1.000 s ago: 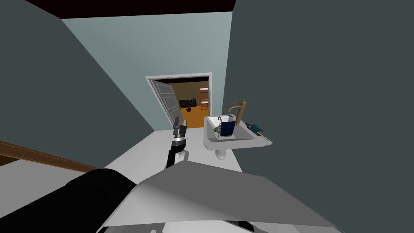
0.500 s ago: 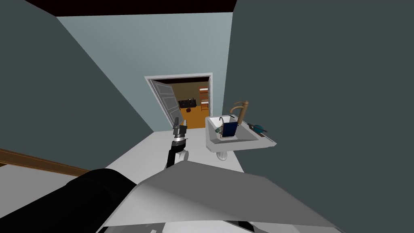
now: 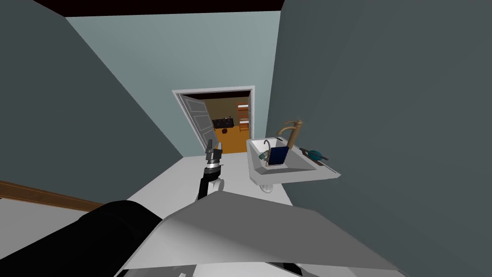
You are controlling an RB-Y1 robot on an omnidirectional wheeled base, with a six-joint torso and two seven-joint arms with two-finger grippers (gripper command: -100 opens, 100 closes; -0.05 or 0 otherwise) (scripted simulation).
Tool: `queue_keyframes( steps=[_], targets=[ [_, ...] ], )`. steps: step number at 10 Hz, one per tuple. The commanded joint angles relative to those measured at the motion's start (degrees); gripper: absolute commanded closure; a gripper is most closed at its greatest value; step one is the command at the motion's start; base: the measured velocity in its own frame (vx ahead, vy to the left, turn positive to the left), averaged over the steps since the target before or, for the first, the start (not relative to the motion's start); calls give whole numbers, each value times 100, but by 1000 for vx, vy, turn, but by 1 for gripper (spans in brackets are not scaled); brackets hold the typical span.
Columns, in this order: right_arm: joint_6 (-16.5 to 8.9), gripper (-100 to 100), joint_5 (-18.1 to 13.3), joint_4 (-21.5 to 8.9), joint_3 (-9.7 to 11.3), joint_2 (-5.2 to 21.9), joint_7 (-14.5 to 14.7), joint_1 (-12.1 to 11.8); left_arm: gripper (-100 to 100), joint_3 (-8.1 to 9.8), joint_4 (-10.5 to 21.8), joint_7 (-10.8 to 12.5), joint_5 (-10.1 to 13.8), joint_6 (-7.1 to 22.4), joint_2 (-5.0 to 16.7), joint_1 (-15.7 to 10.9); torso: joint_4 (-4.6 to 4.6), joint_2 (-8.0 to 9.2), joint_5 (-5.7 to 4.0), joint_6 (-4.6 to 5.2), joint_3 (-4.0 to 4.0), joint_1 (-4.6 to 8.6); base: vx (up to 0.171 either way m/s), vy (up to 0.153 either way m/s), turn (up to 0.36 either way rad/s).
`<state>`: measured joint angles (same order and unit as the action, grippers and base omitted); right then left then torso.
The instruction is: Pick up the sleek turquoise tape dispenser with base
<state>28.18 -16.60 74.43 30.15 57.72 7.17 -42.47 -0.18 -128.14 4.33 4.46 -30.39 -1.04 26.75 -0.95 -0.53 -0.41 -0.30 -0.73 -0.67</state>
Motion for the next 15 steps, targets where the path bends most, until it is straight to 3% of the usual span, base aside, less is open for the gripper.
queue_keyframes(
  steps=[1,3,6,7,9,10,12,13,14,15],
  targets=[
    [31,-100,-39,-286,50,286,41,-172,0,0,0,0,0,0,0,0,0,0,0,0,0,0,49,93,49],
    [31,-100,-39,-379,50,343,41,-172,0,0,0,0,0,0,0,0,0,-2,-2,0,-1,4,50,54,3],
    [165,-100,-60,-909,182,882,-53,-266,0,0,0,0,0,0,0,0,-1,-6,-3,-2,-3,9,68,79,52],
    [165,-100,-60,-1048,182,953,-53,-266,0,0,0,0,0,0,0,0,-2,-11,-2,-3,-6,0,57,80,44],
    [165,-100,-60,-1048,182,953,-53,-266,0,1,0,0,0,0,1,0,2,6,-6,1,4,19,14,13,-2],
    [241,-100,-56,-1294,237,1245,-103,-306,0,1,0,0,0,0,1,0,4,14,-9,1,8,31,57,45,101],
    [241,-100,-56,-1374,237,1248,-103,-306,0,0,0,0,0,0,0,0,0,-5,-6,-1,-2,15,52,45,21],
    [323,-100,-43,-1587,285,1534,-154,-342,0,1,0,0,0,0,1,0,1,3,-7,1,2,19,71,70,99],
    [323,-100,-43,-1693,285,1534,-154,-342,0,0,0,0,0,0,0,0,0,-7,-5,-4,-3,11,71,67,64],
    [409,-100,-23,-1845,326,1777,-207,-374,0,0,0,0,0,0,0,0,-2,-8,-2,-1,-5,9,104,88,102]
  ],
)
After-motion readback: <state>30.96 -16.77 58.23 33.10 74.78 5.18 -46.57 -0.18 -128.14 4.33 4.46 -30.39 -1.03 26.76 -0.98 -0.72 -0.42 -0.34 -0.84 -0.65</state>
